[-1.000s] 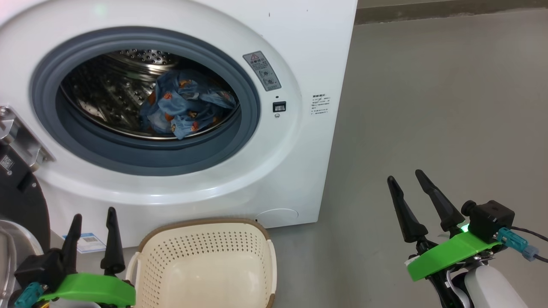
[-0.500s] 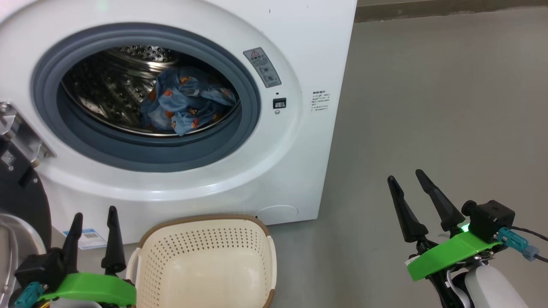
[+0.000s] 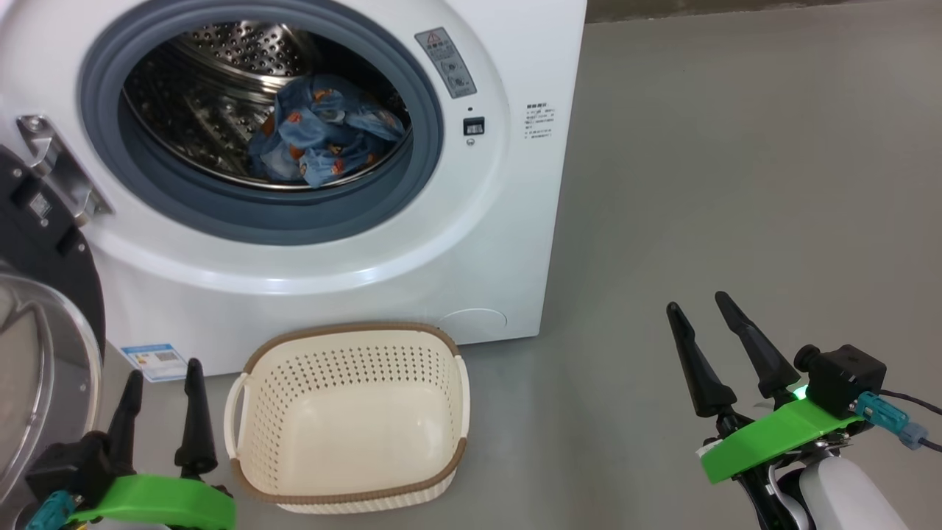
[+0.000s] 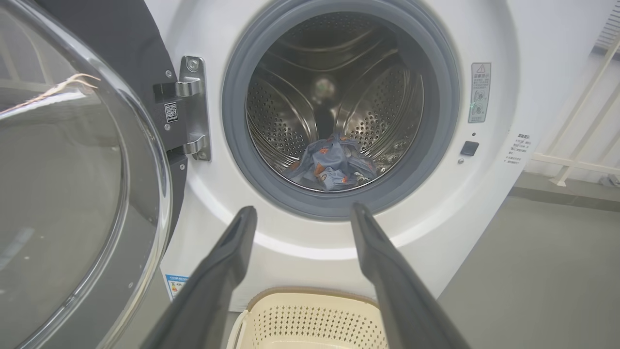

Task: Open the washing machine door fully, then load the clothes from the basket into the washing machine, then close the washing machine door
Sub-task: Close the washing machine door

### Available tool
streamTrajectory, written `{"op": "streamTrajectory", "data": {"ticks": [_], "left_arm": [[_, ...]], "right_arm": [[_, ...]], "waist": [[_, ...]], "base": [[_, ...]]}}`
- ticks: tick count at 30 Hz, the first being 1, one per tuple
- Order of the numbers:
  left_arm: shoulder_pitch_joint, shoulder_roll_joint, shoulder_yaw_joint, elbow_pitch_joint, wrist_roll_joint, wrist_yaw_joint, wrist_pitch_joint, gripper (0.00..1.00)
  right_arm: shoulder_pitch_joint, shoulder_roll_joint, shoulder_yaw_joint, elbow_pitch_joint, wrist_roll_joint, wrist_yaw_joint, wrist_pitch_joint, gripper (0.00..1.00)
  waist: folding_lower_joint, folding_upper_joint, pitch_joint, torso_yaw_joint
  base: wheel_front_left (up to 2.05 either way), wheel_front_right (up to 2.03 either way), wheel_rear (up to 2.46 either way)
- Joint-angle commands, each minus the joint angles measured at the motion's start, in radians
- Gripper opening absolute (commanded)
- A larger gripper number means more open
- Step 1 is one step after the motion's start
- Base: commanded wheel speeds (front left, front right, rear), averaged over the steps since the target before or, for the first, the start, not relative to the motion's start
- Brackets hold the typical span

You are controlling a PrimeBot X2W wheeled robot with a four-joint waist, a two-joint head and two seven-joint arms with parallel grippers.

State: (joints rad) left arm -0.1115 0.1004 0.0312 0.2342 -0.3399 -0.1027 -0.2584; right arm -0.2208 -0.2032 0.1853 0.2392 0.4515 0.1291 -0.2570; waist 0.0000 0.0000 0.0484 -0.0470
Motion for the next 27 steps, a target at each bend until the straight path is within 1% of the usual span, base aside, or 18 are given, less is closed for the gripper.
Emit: {"op": "streamTrajectory", "data": {"ticks": [1,6,22,25,27], "left_arm": [[-0.012,0.016,0.036,-0.026,0.003,-0.006,-0.003,1.00],[-0.010,0.015,0.038,-0.023,0.006,-0.006,-0.003,1.00],[-0.012,0.012,0.036,-0.021,0.019,-0.005,-0.003,1.00],[-0.012,0.011,0.034,-0.020,0.021,-0.005,-0.003,1.00],[-0.012,0.008,0.032,-0.019,0.026,-0.001,-0.003,1.00]], "right_arm": [[0.007,-0.005,0.019,-0.025,0.008,0.002,-0.005,1.00],[0.007,-0.004,0.020,-0.023,0.008,0.002,-0.005,1.00],[0.012,-0.003,0.017,-0.024,0.006,0.002,-0.005,1.00],[0.014,-0.005,0.012,-0.023,0.007,0.002,-0.005,1.00],[0.018,-0.007,0.010,-0.024,0.006,0.002,-0.005,1.00]], "waist": [[0.0000,0.0000,0.000,0.000],[0.0000,0.0000,-0.002,-0.001],[0.0000,0.0000,-0.006,0.005],[0.0000,0.0000,-0.009,0.015],[0.0000,0.0000,-0.012,0.036]], "base": [[-0.77,0.77,0.00],[-0.36,0.36,0.00],[0.00,0.00,0.00],[0.00,0.00,0.00],[0.00,0.00,0.00]]}}
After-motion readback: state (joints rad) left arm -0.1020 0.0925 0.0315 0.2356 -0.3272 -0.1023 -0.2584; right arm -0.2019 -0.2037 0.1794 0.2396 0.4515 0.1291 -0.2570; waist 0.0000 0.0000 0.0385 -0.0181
